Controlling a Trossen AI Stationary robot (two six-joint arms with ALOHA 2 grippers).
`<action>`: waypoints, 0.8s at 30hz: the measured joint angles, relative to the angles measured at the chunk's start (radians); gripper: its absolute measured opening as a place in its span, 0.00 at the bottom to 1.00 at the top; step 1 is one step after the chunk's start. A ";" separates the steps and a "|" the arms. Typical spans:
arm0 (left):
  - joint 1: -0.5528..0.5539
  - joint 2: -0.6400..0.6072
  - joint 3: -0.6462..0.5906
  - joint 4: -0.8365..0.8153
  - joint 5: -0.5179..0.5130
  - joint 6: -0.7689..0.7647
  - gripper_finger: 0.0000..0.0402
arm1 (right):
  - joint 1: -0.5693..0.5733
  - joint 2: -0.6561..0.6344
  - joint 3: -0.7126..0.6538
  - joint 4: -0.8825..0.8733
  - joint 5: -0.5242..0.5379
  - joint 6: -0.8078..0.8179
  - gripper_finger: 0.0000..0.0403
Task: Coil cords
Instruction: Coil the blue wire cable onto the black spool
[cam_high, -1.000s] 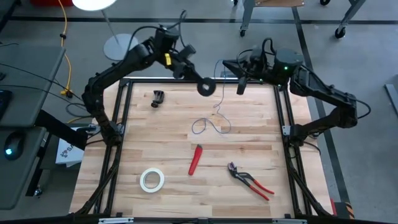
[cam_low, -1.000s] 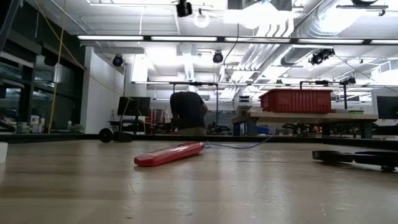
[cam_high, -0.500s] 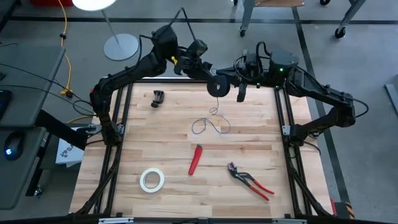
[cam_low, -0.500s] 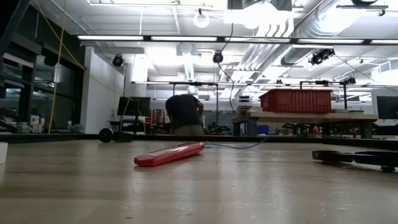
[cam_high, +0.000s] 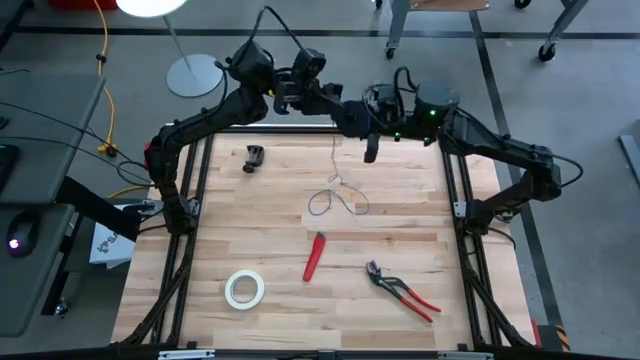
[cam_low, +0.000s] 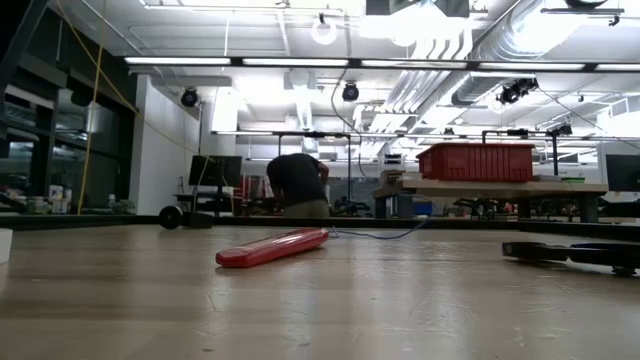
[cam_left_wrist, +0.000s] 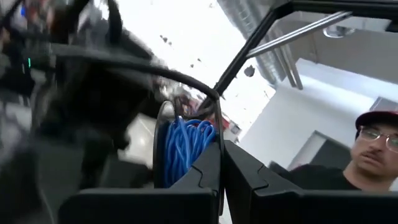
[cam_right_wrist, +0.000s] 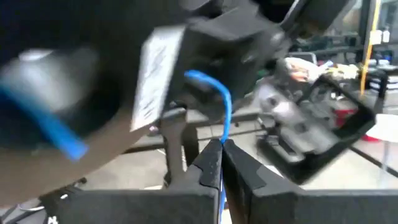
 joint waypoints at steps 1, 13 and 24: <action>0.004 0.000 0.000 0.027 -0.009 0.012 0.00 | 0.007 0.004 0.000 0.013 -0.003 -0.002 0.00; 0.121 -0.004 0.000 0.271 -0.075 0.039 0.00 | 0.046 0.009 0.002 0.021 0.062 -0.004 0.02; 0.179 -0.007 0.001 0.309 -0.083 0.077 0.00 | 0.064 0.014 0.000 -0.168 0.272 -0.035 0.42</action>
